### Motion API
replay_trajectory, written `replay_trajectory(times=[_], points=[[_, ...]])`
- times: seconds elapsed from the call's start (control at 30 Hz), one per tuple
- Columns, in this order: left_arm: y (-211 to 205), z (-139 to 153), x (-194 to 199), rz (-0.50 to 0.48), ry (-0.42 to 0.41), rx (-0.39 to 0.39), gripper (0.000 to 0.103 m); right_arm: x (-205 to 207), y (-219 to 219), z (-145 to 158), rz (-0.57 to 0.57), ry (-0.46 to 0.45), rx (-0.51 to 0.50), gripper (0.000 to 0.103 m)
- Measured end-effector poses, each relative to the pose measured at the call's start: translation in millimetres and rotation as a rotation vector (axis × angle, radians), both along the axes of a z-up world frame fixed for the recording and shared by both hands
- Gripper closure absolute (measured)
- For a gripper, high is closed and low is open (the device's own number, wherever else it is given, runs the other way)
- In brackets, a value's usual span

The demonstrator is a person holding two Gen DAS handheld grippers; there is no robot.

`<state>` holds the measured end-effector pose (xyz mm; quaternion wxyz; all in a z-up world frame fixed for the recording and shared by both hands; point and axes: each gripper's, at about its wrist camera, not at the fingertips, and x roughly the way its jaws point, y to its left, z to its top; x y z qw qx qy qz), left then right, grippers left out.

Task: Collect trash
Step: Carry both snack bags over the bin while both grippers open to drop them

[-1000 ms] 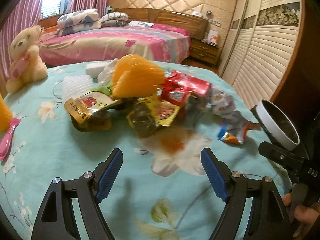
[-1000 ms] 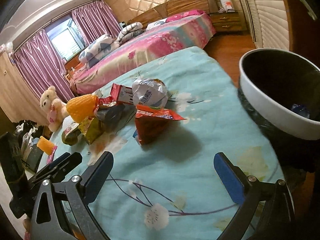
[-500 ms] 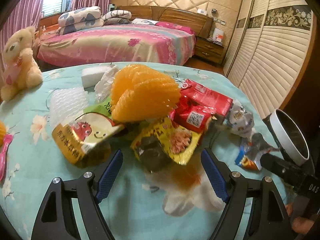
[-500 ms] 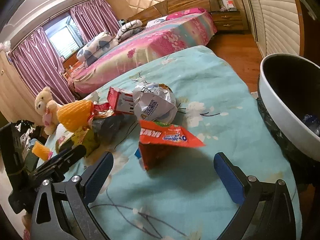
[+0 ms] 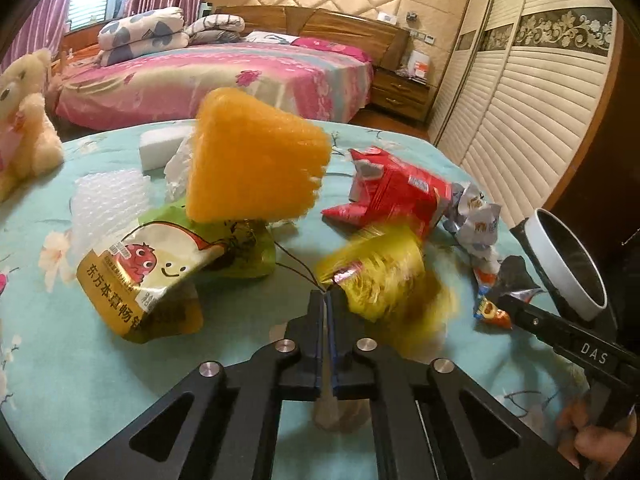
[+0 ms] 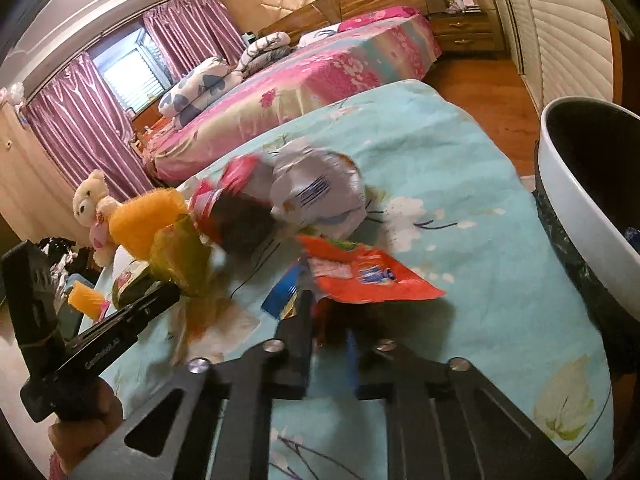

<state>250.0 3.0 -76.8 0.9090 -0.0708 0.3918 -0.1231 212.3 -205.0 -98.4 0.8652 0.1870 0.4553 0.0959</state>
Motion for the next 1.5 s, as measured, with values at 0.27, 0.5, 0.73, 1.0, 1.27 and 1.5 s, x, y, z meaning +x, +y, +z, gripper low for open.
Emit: replay_trajectory(times=[0.27,0.5,0.73,1.0,1.27,1.5], points=[[-1.4,3.8,-20.0,-0.039,-0.032,-0.004,0.103,-17.6,-1.5,15.3,0.015,-0.053,-0.005,0.099],[-8.9,10.9,-30.6,-0.089,-0.047,-0.021,0.103,-29.9,-18.2,30.6,-0.014,-0.089,-0.006,0.099],[-29.4,19.3,-33.0,-0.14,-0.065,-0.027,0.103,-42.5,-41.5,38.5,-0.062,-0.102,-0.014,0.099],[-61.5,24.1,-27.7,-0.207,-0.076,-0.024,0.103,-58.5,-77.2,43.7,-0.138,-0.109,-0.028,0.099],[-95.6,29.2,-18.8,-0.261,-0.089,-0.026,0.103,-70.2,-111.5,49.6,-0.203,-0.12,-0.04,0.099],[-122.2,32.4,-11.2,-0.296,-0.1,-0.023,0.103,-71.1,-137.8,52.7,-0.238,-0.125,-0.048,0.099]])
